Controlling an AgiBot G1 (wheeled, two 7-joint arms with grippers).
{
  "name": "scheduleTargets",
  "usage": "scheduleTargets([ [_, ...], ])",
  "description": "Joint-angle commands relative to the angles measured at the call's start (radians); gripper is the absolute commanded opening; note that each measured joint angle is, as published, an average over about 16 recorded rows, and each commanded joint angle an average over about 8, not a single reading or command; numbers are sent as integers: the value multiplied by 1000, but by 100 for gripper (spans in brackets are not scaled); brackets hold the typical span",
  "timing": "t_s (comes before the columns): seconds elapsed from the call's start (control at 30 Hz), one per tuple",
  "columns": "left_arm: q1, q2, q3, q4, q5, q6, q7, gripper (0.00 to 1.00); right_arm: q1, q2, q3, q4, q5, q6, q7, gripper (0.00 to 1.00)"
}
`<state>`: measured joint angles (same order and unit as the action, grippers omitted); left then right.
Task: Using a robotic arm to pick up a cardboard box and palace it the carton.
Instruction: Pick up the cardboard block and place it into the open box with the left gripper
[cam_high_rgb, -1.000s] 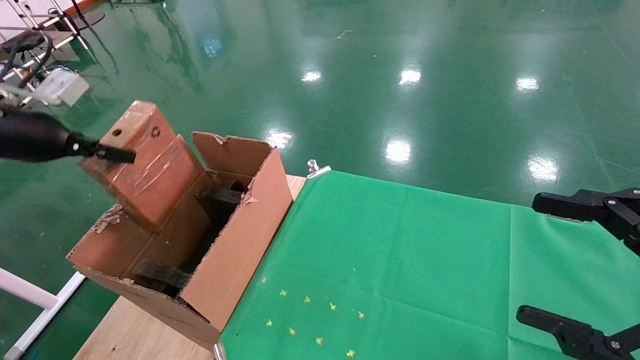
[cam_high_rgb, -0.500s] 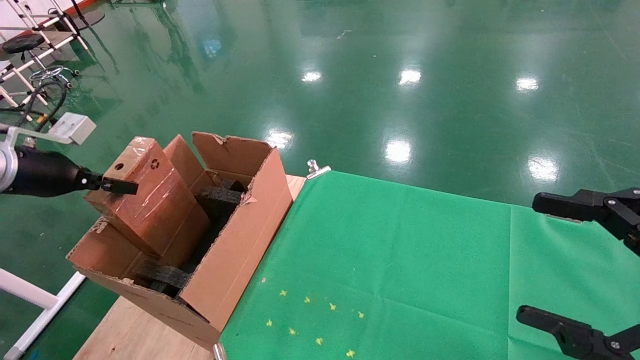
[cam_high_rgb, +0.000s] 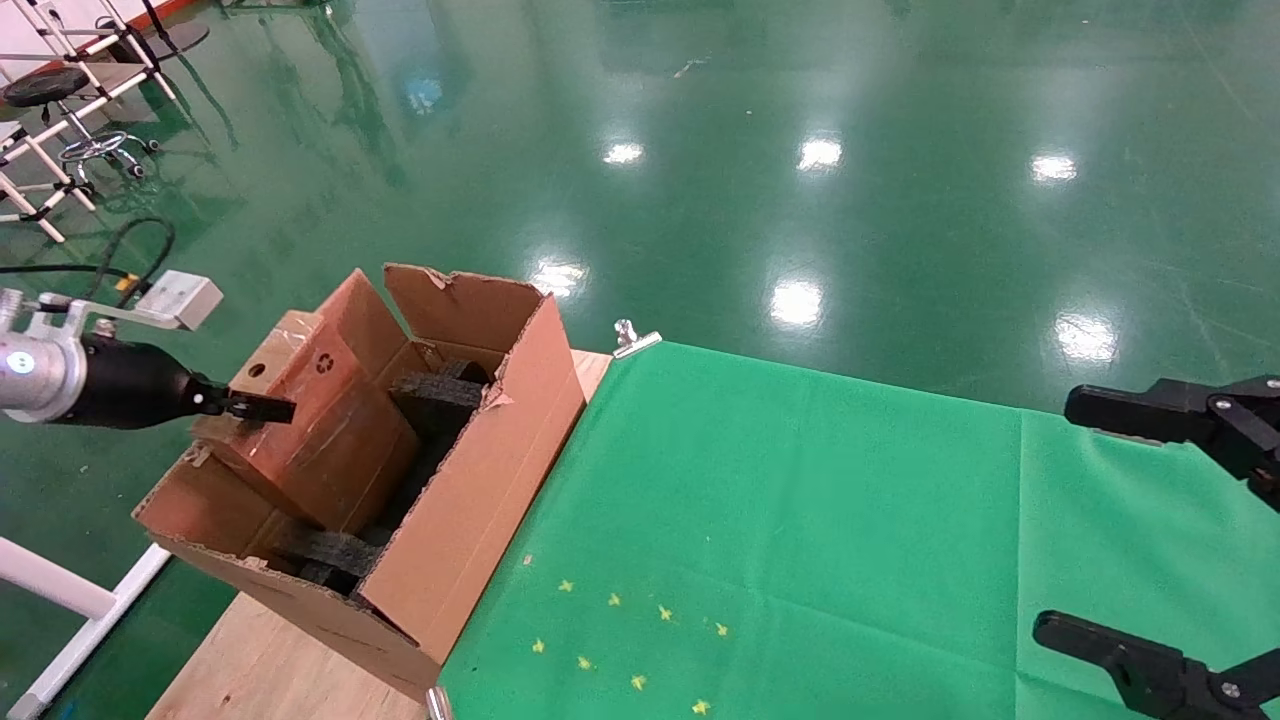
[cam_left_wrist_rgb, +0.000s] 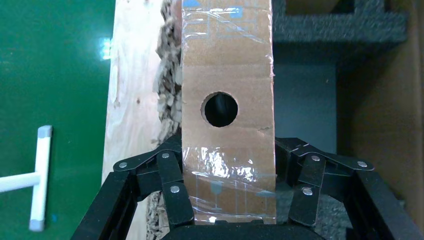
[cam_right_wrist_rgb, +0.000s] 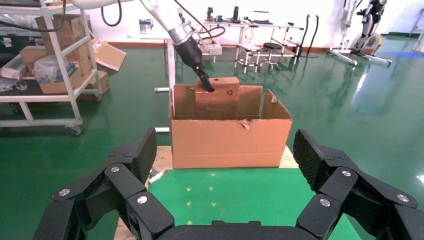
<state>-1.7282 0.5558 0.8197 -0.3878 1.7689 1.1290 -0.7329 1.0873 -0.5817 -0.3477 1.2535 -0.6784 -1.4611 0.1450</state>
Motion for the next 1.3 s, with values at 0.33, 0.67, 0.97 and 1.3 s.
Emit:
scheduleTargets([
  [0.33, 41, 54, 0, 87, -7, -59, 39, 0, 0, 0, 0, 0, 0, 0, 0, 100],
  [0.67, 80, 110, -4, 184, -21, -112, 90, 0, 0, 0, 0, 0, 0, 0, 0, 100],
  [0.97, 100, 161, -5, 269, -23, -152, 126, 0, 0, 0, 0, 0, 0, 0, 0, 100],
  [1.3, 113, 199, -10, 335, -31, -192, 147, 0, 0, 0, 0, 0, 0, 0, 0, 100],
])
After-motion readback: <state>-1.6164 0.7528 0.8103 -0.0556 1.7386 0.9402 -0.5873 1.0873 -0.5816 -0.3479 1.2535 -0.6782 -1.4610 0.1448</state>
